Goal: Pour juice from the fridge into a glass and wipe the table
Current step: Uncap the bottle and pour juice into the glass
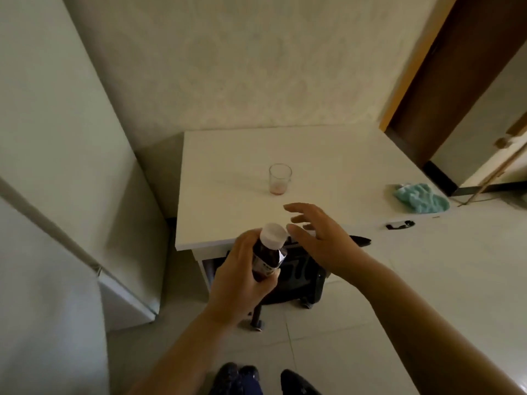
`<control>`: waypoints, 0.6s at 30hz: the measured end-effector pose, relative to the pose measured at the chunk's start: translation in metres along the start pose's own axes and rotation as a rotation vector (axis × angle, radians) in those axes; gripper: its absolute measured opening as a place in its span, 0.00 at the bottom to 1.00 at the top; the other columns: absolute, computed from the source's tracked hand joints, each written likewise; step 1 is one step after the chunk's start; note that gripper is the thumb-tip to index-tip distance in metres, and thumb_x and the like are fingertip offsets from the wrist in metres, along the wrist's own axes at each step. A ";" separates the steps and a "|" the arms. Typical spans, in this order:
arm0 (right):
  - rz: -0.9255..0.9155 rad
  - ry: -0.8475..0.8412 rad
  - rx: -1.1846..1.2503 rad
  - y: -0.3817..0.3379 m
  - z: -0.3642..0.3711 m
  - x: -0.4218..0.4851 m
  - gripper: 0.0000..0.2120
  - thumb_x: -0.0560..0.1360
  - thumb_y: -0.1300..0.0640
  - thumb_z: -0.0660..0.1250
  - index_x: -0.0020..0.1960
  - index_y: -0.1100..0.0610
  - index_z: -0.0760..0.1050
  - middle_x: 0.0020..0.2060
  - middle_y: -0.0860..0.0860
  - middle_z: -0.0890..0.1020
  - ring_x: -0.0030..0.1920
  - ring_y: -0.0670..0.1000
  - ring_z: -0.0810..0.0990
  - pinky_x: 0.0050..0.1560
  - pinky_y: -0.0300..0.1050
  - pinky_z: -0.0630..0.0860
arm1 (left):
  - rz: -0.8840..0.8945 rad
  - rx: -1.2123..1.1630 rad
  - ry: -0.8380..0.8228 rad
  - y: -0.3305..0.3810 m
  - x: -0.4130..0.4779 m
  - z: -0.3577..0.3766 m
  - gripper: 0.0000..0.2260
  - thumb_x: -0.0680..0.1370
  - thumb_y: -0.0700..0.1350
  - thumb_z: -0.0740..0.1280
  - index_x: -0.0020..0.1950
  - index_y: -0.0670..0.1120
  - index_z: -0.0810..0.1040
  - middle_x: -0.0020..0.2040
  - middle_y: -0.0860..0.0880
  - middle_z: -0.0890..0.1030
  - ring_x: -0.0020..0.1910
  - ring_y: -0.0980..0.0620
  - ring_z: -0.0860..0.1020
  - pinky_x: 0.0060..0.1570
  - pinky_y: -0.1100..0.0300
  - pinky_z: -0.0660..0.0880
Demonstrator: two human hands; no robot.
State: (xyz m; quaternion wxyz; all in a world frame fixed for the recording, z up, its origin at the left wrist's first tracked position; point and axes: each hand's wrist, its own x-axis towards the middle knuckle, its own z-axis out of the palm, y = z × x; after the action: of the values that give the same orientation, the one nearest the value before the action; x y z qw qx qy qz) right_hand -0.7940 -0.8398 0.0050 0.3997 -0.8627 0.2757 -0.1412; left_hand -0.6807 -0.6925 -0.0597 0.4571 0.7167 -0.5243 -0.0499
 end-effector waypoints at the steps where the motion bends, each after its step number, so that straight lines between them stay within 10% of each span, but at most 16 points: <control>1: -0.018 -0.016 -0.002 0.000 0.001 0.016 0.18 0.73 0.38 0.58 0.62 0.35 0.65 0.57 0.38 0.69 0.52 0.32 0.71 0.46 0.29 0.69 | 0.015 0.019 -0.009 -0.008 0.013 0.001 0.29 0.71 0.52 0.72 0.68 0.48 0.65 0.63 0.55 0.73 0.60 0.58 0.75 0.55 0.63 0.77; 18: -0.255 -0.238 -0.339 0.080 -0.025 0.217 0.18 0.70 0.33 0.58 0.55 0.42 0.68 0.46 0.44 0.78 0.36 0.42 0.72 0.34 0.33 0.65 | -0.066 0.207 -0.018 -0.089 0.174 0.071 0.32 0.70 0.50 0.75 0.68 0.43 0.65 0.65 0.45 0.74 0.57 0.50 0.78 0.50 0.56 0.80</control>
State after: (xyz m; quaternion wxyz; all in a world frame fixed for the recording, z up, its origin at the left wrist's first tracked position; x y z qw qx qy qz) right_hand -0.6591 -1.0251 -0.0350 0.2577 -0.9559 0.1351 -0.0395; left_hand -0.5798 -0.8710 -0.0930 0.3740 0.7765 -0.5069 -0.0170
